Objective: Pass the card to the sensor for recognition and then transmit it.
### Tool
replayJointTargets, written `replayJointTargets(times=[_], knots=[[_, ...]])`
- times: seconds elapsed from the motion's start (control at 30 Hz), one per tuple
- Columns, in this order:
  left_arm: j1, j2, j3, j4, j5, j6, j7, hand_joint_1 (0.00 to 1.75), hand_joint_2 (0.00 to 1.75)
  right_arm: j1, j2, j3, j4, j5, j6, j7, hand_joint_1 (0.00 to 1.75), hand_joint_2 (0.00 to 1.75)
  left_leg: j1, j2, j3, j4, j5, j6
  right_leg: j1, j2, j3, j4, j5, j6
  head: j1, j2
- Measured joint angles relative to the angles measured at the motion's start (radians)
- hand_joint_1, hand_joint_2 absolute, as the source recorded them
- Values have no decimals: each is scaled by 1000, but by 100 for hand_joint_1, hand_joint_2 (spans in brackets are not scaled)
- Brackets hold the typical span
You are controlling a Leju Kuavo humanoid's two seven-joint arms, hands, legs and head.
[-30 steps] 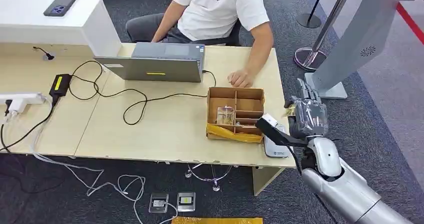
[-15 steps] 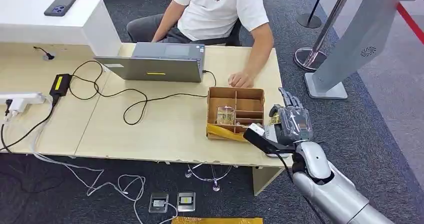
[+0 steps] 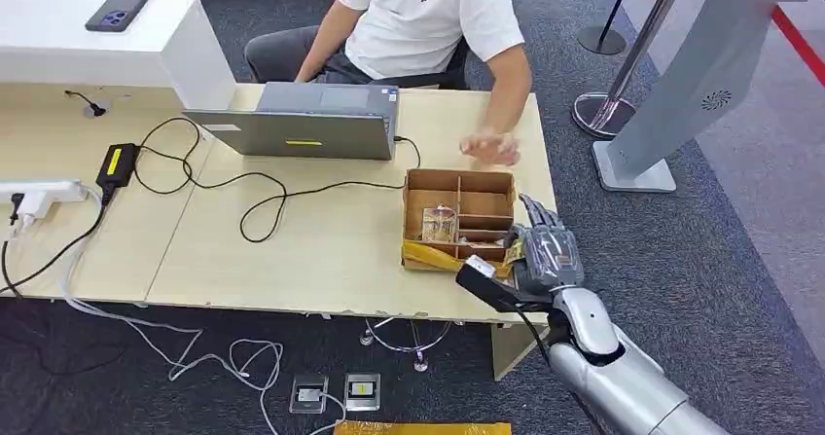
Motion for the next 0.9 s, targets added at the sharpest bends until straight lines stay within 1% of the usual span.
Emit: replayJointTargets(times=[0.07, 0.23, 0.3, 0.33, 0.5, 0.67, 0.9], knots=[[0, 0, 0, 0, 1, 0, 0, 0, 0, 1, 0, -3, 7, -5, -6, 2, 175, 175, 0, 0, 0, 0, 0, 0, 0, 0, 0, 0, 0, 0, 0, 0], [1, 0, 0, 0, 14, 2, 1, 0, 0, 3, -7, -36, 19, -7, -61, 27, 175, 175, 0, 0, 0, 0, 0, 0, 0, 0, 0, 0, 0, 0, 0, 0], [1, 0, 0, 0, 17, 4, 1, 0, 0, 2, -11, -44, 19, -7, -65, 33, 175, 175, 0, 0, 0, 0, 0, 0, 0, 0, 0, 0, 0, 0, 0, 0], [1, 0, 0, 0, 20, 8, 1, 0, 0, -5, -32, -71, 13, -7, -69, 47, 175, 175, 0, 0, 0, 0, 0, 0, 0, 0, 0, 0, 0, 0, 0, 0], [1, 0, 0, 0, 31, 14, 1, 0, 0, -24, -71, -129, -22, 3, -109, 76, 175, 175, 0, 1, 0, 0, 0, 0, 0, 1, 0, 0, 0, 0, 0, 0], [1, -1, 0, 0, 32, 18, 0, 0, 0, -40, -105, -176, -72, 6, -115, 87, 175, 175, 0, 1, 0, 0, 0, 0, 0, 1, 0, 0, 0, 0, 0, 0], [1, -1, 0, 0, 32, 18, 0, 0, 0, -42, -126, -205, -112, 14, -118, 95, 175, 175, 0, 1, 0, 0, 0, 0, 0, 1, 0, 0, 0, 0, 0, 0]])
